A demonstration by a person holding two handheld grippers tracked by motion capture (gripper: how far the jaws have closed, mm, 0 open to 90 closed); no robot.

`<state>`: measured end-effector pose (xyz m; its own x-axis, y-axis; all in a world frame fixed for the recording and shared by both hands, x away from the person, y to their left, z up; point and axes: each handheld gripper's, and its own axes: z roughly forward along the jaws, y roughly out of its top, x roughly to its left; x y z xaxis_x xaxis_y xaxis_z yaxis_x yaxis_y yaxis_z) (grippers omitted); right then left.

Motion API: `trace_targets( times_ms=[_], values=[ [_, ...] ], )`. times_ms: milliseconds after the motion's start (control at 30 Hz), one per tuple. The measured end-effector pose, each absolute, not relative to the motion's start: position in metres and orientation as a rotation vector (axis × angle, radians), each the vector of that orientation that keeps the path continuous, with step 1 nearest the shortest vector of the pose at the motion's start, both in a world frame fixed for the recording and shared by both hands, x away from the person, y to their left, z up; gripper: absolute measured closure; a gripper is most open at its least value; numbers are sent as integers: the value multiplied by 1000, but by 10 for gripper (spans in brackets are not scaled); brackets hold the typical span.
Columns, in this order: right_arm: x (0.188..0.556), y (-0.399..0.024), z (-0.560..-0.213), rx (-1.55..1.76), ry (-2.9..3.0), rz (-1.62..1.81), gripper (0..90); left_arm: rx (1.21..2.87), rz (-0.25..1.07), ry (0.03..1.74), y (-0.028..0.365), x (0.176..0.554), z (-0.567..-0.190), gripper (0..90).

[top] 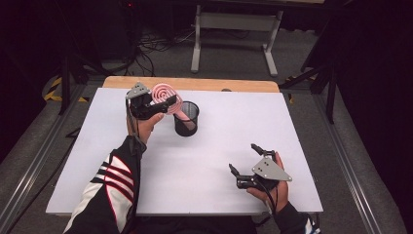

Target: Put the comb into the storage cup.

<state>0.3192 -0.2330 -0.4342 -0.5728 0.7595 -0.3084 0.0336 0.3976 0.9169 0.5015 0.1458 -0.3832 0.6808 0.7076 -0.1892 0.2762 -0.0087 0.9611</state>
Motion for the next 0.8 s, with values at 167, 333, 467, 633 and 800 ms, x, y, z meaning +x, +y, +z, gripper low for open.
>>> trace_targets(
  times_ms=[167, 333, 467, 633, 800],
  values=[
    [319, -233, -434, 679, 1909, 1225, 67, 1589, 414, 831, 149, 501, -383, 374],
    [319, -232, -435, 674, 1910, 1223, 67, 1592, 415, 837, 151, 501, -383, 353],
    [319, -232, -435, 672, 1911, 1222, 67, 1596, 423, 831, 153, 500, -382, 337],
    [319, -232, -435, 672, 1911, 1221, 67, 1609, 436, 824, 154, 499, -382, 309],
    [319, -232, -435, 671, 1910, 1219, 67, 1611, 466, 827, 154, 498, -380, 260]
  ],
)
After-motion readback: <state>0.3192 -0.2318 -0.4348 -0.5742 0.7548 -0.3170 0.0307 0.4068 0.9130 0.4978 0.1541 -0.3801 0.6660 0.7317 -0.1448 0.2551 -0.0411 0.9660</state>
